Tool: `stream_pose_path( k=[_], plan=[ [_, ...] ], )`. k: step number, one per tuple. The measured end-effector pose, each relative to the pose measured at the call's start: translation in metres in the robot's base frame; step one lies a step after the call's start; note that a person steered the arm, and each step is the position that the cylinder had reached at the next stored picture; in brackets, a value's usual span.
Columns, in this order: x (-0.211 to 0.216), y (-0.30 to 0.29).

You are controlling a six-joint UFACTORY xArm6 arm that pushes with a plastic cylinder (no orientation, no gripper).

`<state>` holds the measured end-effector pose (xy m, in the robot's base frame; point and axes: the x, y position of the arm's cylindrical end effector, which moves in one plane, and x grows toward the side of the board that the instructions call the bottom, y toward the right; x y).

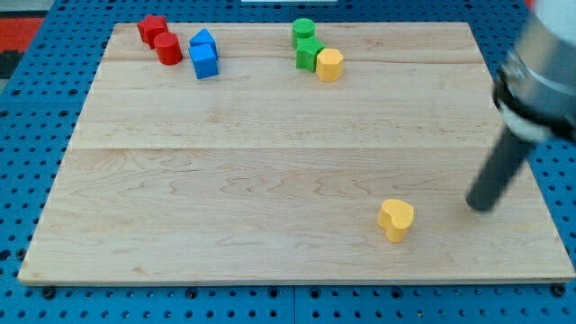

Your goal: Slide the yellow heart towards the blue cube

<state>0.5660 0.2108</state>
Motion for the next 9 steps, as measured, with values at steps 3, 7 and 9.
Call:
stream_pose_path(
  k=[3, 7, 9],
  plan=[
    [-0.135, -0.177],
    [-0.135, -0.202],
    [-0.186, -0.151]
  ],
)
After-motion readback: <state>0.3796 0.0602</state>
